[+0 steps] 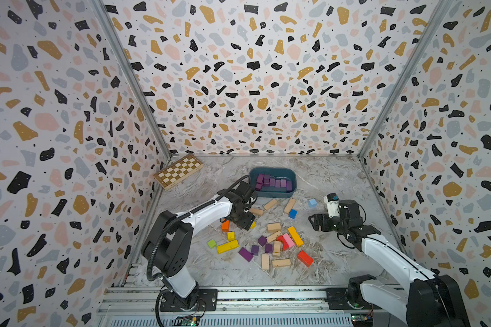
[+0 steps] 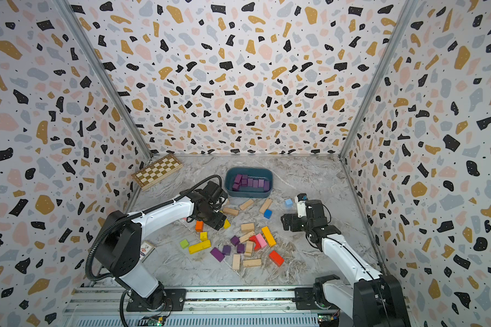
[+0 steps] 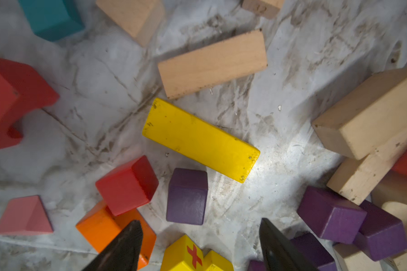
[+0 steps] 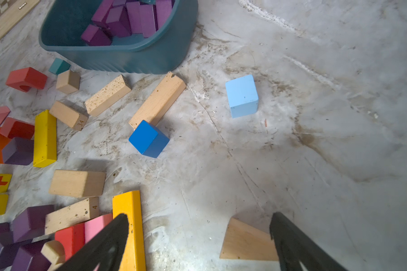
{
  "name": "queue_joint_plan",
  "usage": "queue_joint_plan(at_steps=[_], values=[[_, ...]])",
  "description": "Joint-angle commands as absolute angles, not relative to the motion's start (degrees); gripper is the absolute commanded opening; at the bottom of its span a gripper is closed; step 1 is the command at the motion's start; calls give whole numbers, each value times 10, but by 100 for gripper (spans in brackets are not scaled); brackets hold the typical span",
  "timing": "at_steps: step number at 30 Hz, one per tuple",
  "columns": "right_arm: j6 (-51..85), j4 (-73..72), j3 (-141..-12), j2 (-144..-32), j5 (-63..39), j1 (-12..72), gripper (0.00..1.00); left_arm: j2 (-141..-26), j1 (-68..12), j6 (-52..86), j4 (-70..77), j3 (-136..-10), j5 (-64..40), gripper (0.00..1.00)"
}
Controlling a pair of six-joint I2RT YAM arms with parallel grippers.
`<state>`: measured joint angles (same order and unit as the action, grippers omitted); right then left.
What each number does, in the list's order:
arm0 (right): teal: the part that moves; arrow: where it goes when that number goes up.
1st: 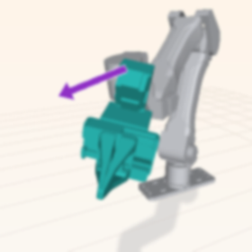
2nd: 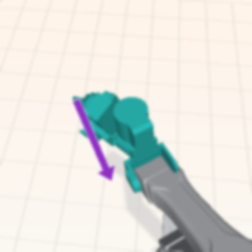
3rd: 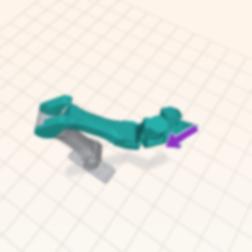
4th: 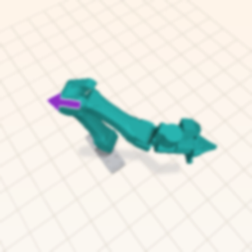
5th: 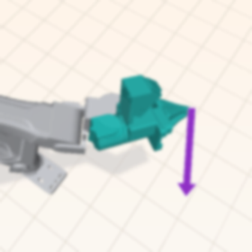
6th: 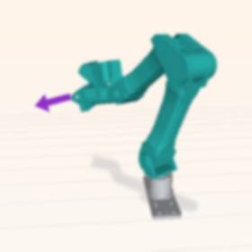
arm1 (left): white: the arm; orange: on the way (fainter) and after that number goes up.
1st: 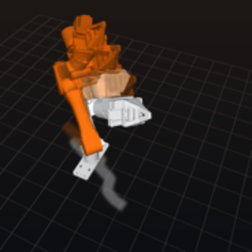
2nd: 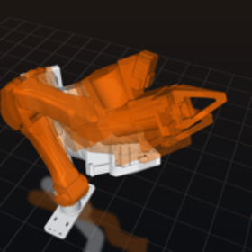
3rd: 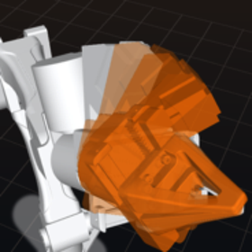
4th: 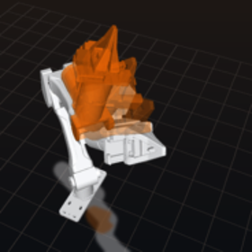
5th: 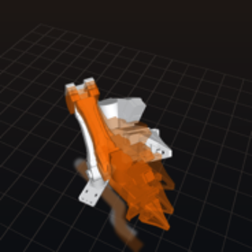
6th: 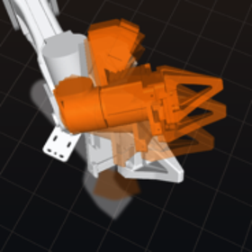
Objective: Pick purple bricks into the storage bin
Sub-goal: Pick up the building block from the center of the board.
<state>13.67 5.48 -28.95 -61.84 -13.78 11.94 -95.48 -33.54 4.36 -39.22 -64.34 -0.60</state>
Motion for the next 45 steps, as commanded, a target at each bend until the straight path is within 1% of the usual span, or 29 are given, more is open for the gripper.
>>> queue_joint_plan(at_steps=[1,7,18,21,25,30,34,38,45], values=[[138,54,-284,-607,-141,118,96,-955,-343,59,-368,-637,-7,75],[138,54,-285,-608,-139,118,96,-983,-343,66,-365,-643,-2,71],[137,55,-288,-614,-134,118,96,-1015,-343,69,-364,-653,2,59],[137,55,-288,-613,-134,117,96,-1021,-342,70,-364,-656,4,54],[137,55,-288,-614,-134,117,96,-1026,-341,72,-365,-658,10,45],[136,55,-290,-616,-135,117,96,-1033,-341,74,-367,-664,13,40],[136,55,-290,-616,-135,117,96,-1037,-340,74,-371,-668,14,33],[136,54,-290,-615,-135,117,96,-1030,-340,75,-383,-669,21,24],[136,54,-290,-617,-135,117,96,-996,-340,75,-419,-694,27,13]])
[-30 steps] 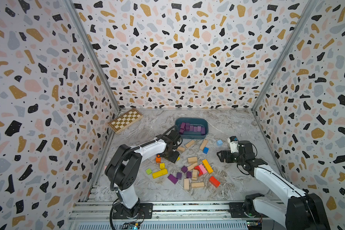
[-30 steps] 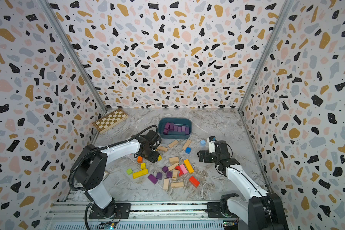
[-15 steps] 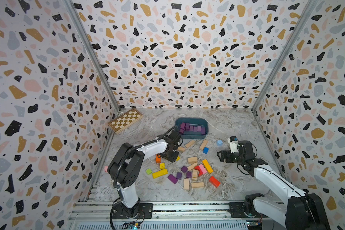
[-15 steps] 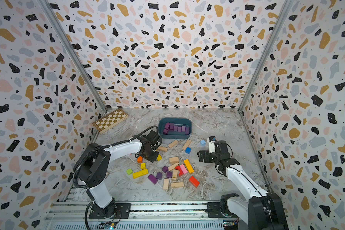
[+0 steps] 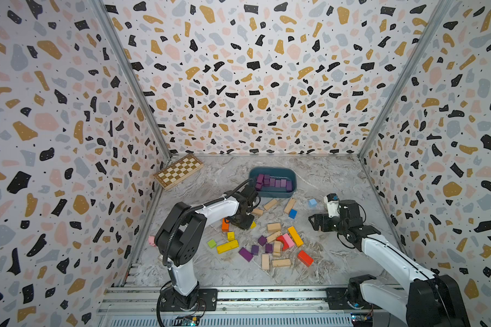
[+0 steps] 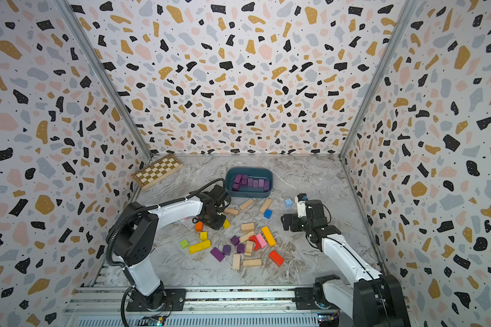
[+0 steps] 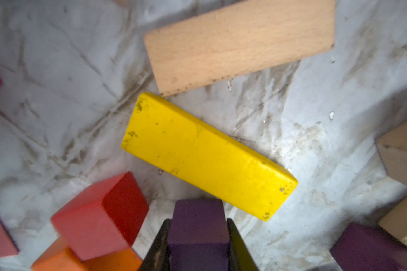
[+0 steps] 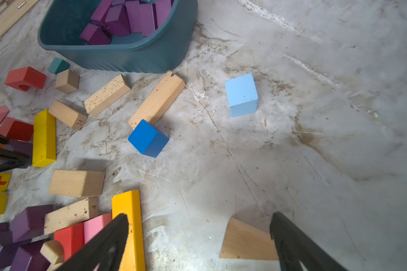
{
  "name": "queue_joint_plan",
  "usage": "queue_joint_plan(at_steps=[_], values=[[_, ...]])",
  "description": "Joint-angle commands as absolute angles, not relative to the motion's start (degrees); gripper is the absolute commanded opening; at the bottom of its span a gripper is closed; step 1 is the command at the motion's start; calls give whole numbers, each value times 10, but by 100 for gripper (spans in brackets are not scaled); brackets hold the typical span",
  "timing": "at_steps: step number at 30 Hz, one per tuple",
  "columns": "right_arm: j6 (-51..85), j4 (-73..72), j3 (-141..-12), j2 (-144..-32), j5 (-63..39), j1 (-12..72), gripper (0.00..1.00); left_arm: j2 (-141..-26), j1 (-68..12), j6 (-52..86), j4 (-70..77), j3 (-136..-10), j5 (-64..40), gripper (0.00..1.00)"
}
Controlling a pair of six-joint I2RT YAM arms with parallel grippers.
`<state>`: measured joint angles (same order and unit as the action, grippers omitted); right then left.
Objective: Pick purple bricks into the storage bin
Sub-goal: Pick up the building block from the center of the board, then place the building block in the storage box.
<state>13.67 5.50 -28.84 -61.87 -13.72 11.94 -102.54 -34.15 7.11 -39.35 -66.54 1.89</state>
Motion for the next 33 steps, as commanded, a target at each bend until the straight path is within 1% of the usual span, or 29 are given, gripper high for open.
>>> queue_joint_plan(at_steps=[1,7,11,24,33], values=[[135,54,-290,-618,-136,116,96,-991,-340,74,-427,-701,28,12],[136,54,-289,-615,-135,116,96,-959,-340,65,-447,-753,14,11],[136,54,-289,-614,-135,116,96,-981,-340,44,-467,-822,20,11],[136,58,-289,-613,-131,113,96,-1164,-337,11,-510,-1104,-23,10],[136,59,-289,-615,-133,111,96,-1281,-337,22,-503,-1211,-50,9]])
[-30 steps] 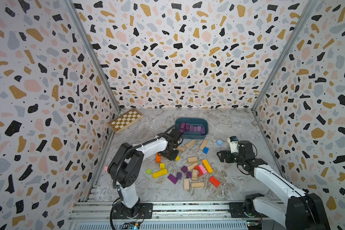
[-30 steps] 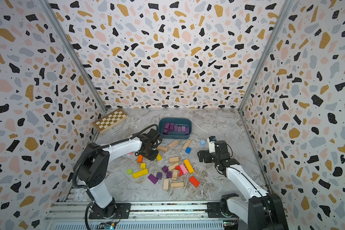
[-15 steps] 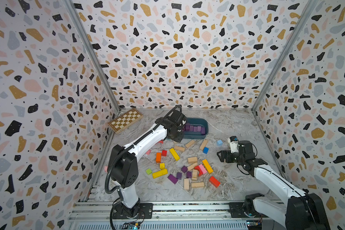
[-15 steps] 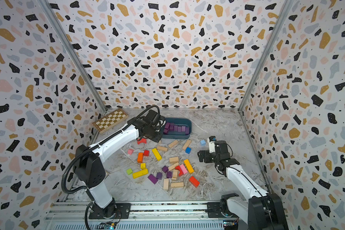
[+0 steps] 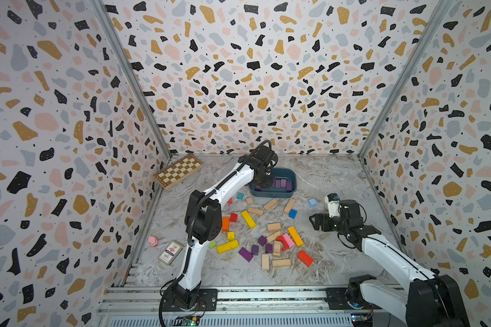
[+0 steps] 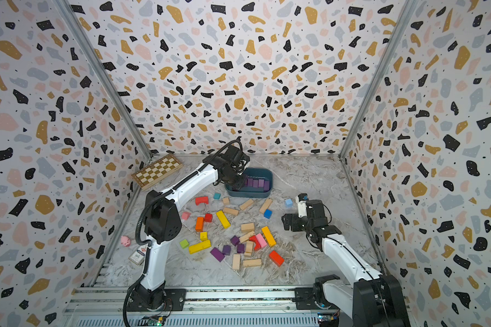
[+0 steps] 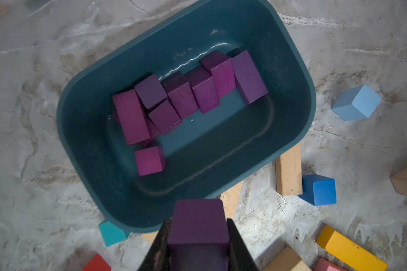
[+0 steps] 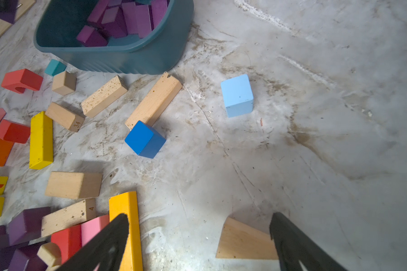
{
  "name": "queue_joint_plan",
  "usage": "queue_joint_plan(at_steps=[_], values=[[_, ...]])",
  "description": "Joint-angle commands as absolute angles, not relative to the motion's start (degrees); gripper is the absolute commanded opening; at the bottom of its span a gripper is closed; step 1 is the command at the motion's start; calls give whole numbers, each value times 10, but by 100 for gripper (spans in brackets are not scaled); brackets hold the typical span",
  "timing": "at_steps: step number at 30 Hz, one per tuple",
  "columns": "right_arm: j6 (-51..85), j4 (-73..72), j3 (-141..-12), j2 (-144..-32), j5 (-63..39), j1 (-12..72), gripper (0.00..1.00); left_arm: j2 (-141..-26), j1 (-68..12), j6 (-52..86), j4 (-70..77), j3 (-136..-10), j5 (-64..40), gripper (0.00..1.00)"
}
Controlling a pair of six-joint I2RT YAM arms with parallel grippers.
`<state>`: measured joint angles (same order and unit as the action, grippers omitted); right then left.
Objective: Pick purple bricks into the storage bin
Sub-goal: Place the building block in the storage box.
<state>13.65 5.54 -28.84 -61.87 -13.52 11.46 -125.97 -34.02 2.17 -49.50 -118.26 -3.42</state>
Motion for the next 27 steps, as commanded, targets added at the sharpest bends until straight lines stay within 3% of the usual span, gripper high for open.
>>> queue_joint_plan(at_steps=[1,27], values=[[136,59,-289,-615,-134,112,95,-1291,-337,24,-501,-1217,-51,8],[137,59,-286,-610,-138,109,95,-1405,-310,56,-477,-1265,-58,7]])
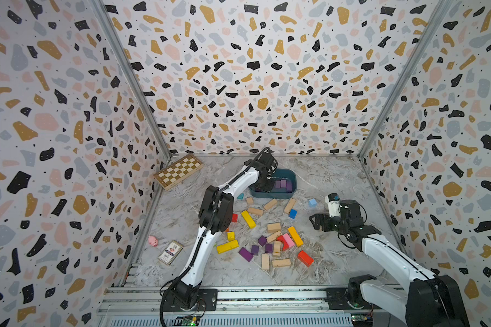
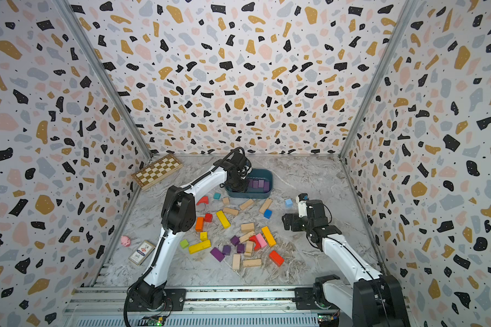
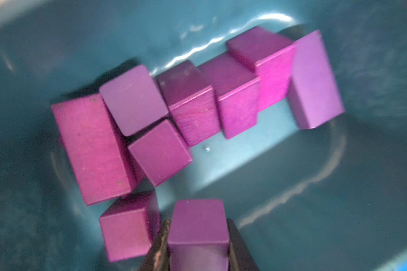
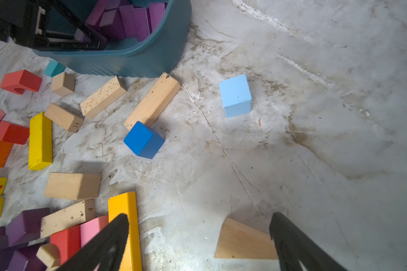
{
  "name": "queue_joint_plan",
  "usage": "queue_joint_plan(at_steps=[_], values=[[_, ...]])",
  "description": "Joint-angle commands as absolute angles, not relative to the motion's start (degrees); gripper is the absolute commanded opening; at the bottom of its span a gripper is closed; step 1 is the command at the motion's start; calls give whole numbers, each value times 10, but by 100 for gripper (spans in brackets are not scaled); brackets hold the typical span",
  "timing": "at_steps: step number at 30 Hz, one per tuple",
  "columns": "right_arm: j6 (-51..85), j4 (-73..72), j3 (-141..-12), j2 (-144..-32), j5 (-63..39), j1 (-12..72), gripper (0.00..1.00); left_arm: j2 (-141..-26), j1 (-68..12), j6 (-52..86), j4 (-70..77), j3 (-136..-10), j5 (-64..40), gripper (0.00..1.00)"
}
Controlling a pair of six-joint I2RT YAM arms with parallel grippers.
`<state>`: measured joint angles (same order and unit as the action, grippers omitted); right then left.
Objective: Pick purple bricks into the storage bin
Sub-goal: Place the building block in the storage box.
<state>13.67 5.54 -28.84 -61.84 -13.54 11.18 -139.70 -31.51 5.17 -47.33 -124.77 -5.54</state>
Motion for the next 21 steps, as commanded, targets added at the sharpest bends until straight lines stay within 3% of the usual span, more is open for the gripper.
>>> queue_joint_plan(at_steps=[1,14,21], values=[[137,59,-286,-610,-139,108,96,-1407,-309,56,-477,-1264,-58,7],[137,57,-286,-615,-142,106,95,-1422,-295,60,-484,-1274,-48,12],[137,57,-286,-614,-142,105,95,-1422,-294,61,-482,-1282,-49,20]])
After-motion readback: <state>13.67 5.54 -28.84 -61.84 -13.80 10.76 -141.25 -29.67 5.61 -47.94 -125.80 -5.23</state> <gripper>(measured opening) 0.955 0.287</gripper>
